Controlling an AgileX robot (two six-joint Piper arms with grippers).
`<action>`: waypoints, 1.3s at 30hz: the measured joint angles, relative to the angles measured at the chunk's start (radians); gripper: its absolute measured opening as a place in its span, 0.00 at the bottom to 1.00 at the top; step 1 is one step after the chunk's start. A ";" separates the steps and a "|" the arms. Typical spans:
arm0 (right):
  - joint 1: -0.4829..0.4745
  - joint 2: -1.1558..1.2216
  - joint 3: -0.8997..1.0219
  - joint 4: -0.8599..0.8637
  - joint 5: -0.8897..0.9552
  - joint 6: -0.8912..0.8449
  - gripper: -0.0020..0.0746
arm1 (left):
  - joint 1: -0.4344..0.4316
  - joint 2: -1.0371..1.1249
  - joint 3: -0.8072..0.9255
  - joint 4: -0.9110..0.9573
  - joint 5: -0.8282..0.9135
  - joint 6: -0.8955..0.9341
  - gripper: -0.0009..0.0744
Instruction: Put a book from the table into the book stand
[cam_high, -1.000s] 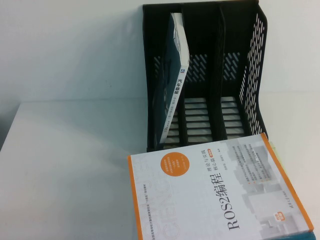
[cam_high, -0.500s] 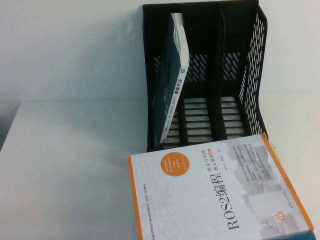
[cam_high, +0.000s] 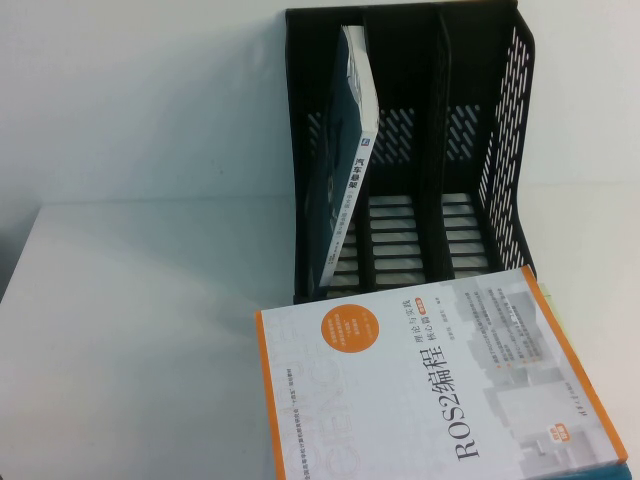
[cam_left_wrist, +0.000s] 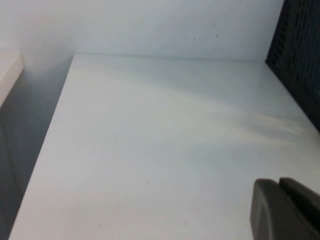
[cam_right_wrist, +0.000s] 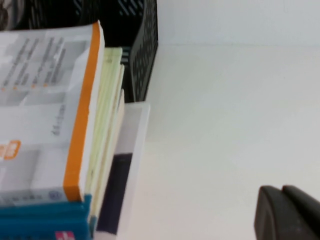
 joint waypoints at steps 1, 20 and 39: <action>0.000 0.000 0.004 0.029 -0.014 0.000 0.02 | 0.000 0.000 0.000 -0.012 -0.022 0.000 0.01; 0.000 0.000 0.009 1.350 -1.358 0.395 0.02 | 0.000 0.000 0.000 -0.600 -0.351 -0.477 0.01; 0.000 0.000 0.009 1.354 -1.466 0.443 0.02 | 0.000 0.000 0.000 -0.772 -0.304 -0.285 0.01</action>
